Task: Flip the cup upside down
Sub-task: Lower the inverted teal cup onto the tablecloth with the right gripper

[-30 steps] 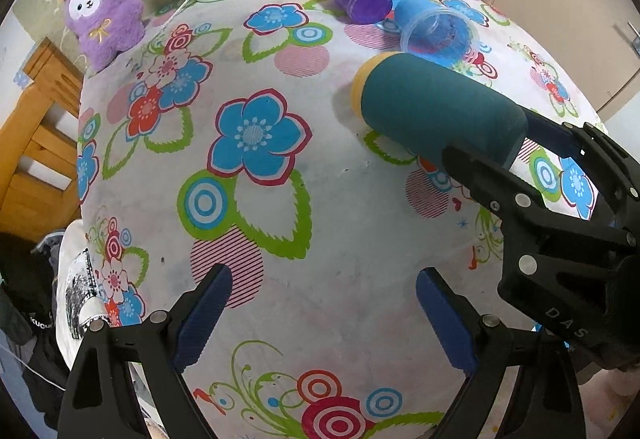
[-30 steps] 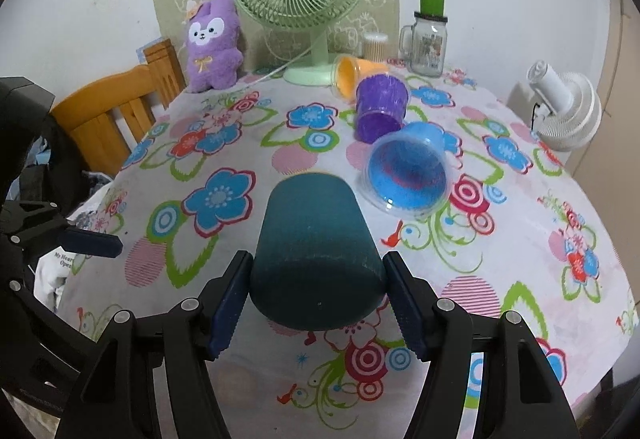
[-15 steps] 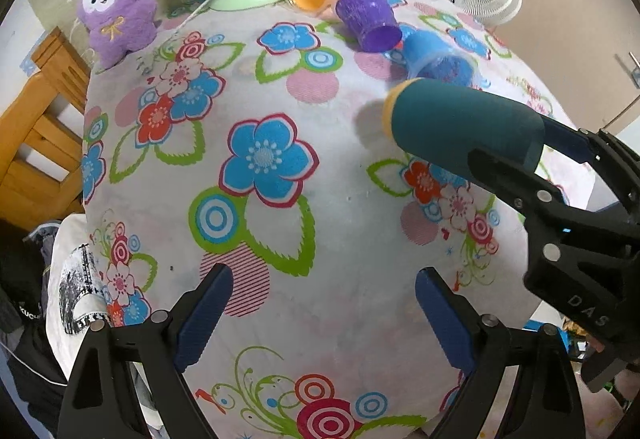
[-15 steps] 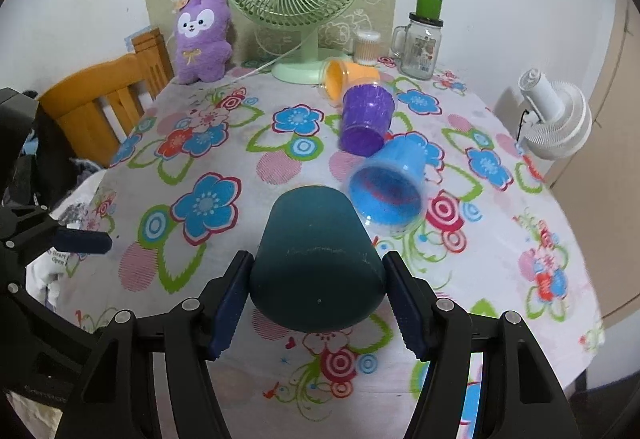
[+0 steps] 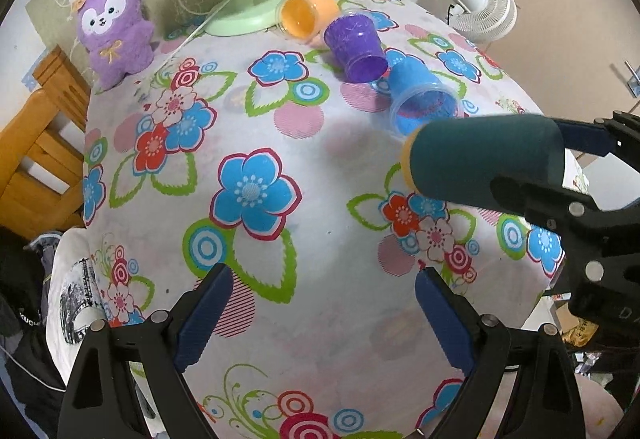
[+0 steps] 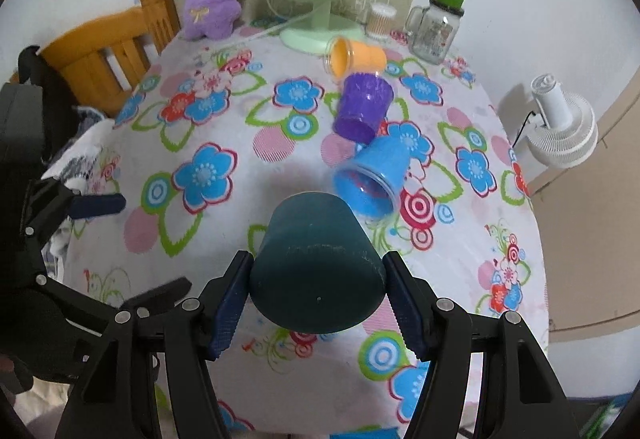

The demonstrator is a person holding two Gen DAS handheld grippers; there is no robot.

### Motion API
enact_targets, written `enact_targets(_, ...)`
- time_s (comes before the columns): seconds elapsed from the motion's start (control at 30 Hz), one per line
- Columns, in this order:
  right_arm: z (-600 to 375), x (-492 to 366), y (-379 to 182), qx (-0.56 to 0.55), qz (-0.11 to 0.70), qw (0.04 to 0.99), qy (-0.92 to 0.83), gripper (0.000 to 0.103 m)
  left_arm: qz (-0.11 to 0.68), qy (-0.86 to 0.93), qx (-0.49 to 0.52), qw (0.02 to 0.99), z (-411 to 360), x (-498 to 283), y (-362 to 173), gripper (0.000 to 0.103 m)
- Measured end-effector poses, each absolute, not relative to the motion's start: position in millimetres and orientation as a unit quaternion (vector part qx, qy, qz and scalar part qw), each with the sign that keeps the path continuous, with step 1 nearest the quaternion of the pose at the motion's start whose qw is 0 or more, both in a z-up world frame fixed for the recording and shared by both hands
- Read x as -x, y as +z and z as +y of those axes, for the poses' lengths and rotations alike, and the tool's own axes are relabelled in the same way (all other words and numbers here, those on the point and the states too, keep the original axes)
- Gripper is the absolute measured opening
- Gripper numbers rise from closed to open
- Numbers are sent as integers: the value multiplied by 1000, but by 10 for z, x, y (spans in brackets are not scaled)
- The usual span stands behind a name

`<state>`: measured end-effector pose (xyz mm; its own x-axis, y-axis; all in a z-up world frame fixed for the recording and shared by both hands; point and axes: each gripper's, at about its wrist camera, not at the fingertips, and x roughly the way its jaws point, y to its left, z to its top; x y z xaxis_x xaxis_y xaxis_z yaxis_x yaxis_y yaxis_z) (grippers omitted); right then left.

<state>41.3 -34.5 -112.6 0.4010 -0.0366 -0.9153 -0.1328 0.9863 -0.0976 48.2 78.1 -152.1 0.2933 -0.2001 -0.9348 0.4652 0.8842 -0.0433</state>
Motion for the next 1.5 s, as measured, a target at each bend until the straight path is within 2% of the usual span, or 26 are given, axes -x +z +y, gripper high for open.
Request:
enact_targets(0.7,-459,-776,-1458,126,669,723,118,68,579,-114,-69,804,644,-514,-1622,94)
enact_targets(0.97,-377,-909,-1473,133,677,711,137,71,585,-93,-57,804,709,-550,-1636,94)
enact_targets(1.03,-370,-936,-1463,135,677,713,122,82,586,-87,-55,804,743,-564,-1629,94)
enact_targets(1.07,-382,-939,-1444,128,673,718,120,83,586,-86,-51,804,762,-569,-1619,94)
enact_targets(1.5,-747,-651,-1135,23,629,775,54,84,549,-96,-55,828,705,-442,-1180,95)
